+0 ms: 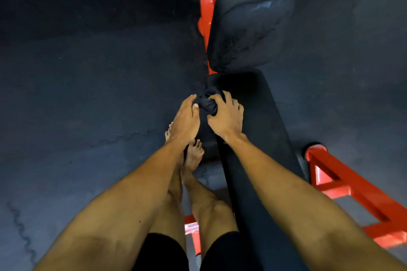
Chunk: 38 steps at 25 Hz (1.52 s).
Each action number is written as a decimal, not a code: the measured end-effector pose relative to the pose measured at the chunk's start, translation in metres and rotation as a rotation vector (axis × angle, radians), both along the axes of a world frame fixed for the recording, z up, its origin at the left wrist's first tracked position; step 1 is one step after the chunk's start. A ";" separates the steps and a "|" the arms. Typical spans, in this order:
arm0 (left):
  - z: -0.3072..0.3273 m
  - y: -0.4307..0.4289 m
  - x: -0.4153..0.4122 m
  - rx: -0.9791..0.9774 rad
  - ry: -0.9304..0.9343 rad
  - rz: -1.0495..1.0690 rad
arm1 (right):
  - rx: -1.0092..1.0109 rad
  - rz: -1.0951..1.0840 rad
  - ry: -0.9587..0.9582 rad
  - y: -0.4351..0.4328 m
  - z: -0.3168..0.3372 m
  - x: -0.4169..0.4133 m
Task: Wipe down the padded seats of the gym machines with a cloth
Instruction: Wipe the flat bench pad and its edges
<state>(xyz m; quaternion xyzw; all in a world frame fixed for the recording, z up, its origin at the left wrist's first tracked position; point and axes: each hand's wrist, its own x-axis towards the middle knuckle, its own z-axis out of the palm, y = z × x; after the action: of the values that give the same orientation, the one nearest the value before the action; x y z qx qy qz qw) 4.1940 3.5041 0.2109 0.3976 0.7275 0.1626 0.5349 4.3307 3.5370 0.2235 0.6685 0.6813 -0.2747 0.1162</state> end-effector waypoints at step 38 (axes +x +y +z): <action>0.131 0.306 -0.005 0.249 -0.105 -0.524 | 0.579 -1.116 0.081 0.220 0.098 -0.075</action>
<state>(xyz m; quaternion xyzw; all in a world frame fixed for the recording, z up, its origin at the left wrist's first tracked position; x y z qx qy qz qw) 4.1894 3.8103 0.3420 0.6257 0.5458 0.1274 0.5426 4.2554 3.7572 0.3215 0.9168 0.2804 -0.1237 -0.2562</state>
